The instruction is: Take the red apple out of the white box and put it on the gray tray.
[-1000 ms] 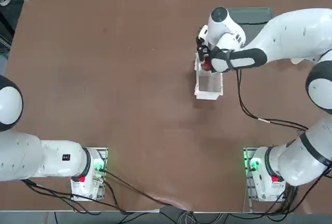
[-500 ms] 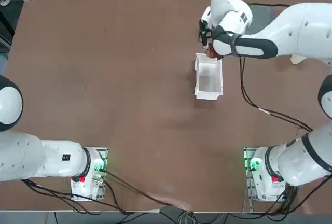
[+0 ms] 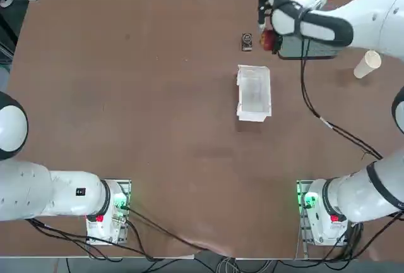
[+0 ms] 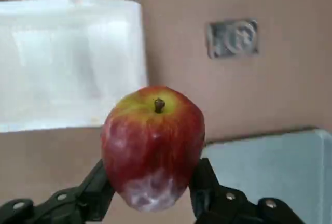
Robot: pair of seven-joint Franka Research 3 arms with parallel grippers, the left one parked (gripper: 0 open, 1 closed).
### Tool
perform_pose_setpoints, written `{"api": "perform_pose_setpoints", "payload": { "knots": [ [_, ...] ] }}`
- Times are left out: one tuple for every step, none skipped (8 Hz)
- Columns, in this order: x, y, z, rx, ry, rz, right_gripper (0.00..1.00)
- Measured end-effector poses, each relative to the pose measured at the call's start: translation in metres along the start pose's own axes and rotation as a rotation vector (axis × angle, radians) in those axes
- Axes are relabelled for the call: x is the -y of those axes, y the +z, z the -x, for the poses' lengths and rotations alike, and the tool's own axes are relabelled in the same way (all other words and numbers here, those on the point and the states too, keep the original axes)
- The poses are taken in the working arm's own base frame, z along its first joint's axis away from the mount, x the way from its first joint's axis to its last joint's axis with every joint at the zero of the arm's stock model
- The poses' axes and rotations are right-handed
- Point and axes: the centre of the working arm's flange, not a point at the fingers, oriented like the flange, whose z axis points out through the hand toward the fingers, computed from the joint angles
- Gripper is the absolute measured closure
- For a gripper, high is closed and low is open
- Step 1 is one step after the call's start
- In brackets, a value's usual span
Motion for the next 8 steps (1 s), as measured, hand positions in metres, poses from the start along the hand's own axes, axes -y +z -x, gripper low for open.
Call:
{"api": "perform_pose_setpoints", "payload": {
  "knots": [
    [-0.021, 0.003, 0.016, -0.004, 0.044, -0.013, 0.23],
    [-0.042, 0.008, 0.032, -0.008, 0.086, -0.026, 0.23],
    [-0.064, 0.014, 0.05, -0.015, 0.131, -0.032, 0.23],
    [-0.085, 0.019, 0.072, -0.022, 0.179, -0.036, 0.23],
    [-0.106, 0.029, 0.096, -0.029, 0.228, -0.044, 0.23],
    [-0.125, 0.042, 0.118, -0.034, 0.272, -0.057, 0.23],
    [-0.142, 0.059, 0.136, -0.038, 0.315, -0.073, 0.23],
    [-0.157, 0.077, 0.154, -0.042, 0.352, -0.089, 0.23]
  ]
}}
